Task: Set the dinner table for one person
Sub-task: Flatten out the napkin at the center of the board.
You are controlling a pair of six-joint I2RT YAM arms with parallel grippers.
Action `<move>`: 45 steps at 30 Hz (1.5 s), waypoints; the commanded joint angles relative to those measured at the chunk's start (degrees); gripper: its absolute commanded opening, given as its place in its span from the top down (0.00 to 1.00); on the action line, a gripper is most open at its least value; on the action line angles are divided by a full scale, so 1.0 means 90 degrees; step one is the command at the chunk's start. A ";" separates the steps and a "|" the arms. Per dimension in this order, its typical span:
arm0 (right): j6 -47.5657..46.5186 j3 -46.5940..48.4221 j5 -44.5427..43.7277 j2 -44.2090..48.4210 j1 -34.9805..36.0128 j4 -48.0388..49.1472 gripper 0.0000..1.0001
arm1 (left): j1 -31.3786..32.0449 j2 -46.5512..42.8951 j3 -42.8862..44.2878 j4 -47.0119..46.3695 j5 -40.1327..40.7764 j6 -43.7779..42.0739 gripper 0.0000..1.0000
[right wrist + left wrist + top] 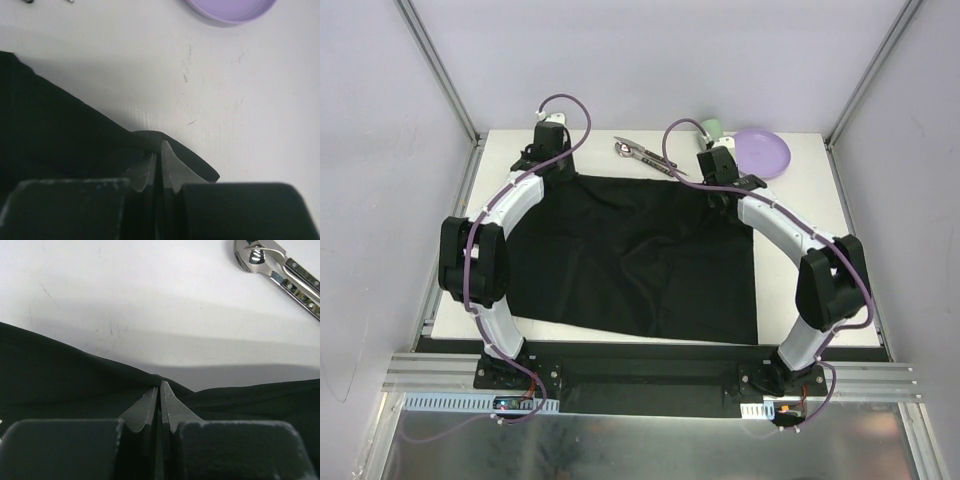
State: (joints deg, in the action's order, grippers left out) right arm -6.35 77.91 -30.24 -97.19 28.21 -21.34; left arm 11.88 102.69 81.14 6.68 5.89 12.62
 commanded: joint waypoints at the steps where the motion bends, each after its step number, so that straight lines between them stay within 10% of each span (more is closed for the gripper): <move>1: 0.0314 0.0561 -0.0946 -0.0334 -0.0136 -0.0050 0.99 | -0.0080 0.0288 0.0330 -0.0332 0.0322 -0.0221 1.00; 15: 0.0755 0.0962 -0.2207 -0.0881 -0.0409 -0.0509 0.98 | -0.0080 0.0708 0.0574 -0.0488 0.0820 -0.0504 1.00; 16: 0.0745 0.0972 -0.2100 -0.0920 -0.0438 -0.0490 0.90 | -0.0080 0.0709 0.0593 -0.0488 0.0878 -0.0504 1.00; 17: 0.0522 0.0982 -0.1877 -0.0940 -0.0448 -0.0403 0.62 | -0.0080 0.0728 0.0632 -0.0478 0.0927 -0.0514 0.97; 19: 0.0442 0.1050 -0.1806 -0.0979 -0.0448 -0.0392 0.29 | -0.0080 0.0709 0.0633 -0.0488 0.1063 -0.0533 0.80; 20: 0.0403 0.1070 -0.1748 -0.0979 -0.0448 -0.0392 0.25 | -0.0080 0.0651 0.0613 -0.0488 0.1142 -0.0533 0.52; 25: 0.0266 0.1002 -0.1767 -0.0735 -0.0448 -0.0451 0.14 | -0.0080 0.0309 0.0467 -0.0488 0.1640 -0.0582 0.03; 42: 0.1515 -0.0607 0.0683 0.1530 -0.0029 -0.1642 0.14 | -0.0021 -0.2592 -0.1808 0.0058 0.0792 0.0140 0.01; 45: 0.1798 -0.1086 0.1191 0.1745 0.0156 -0.1652 0.17 | 0.0144 -0.2583 -0.2150 0.0127 0.0459 0.0462 0.15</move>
State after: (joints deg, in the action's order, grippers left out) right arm 4.19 73.19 -28.01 -83.90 27.81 -33.19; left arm 11.97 78.67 65.98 4.95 14.96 12.08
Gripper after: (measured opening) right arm 0.847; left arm 0.936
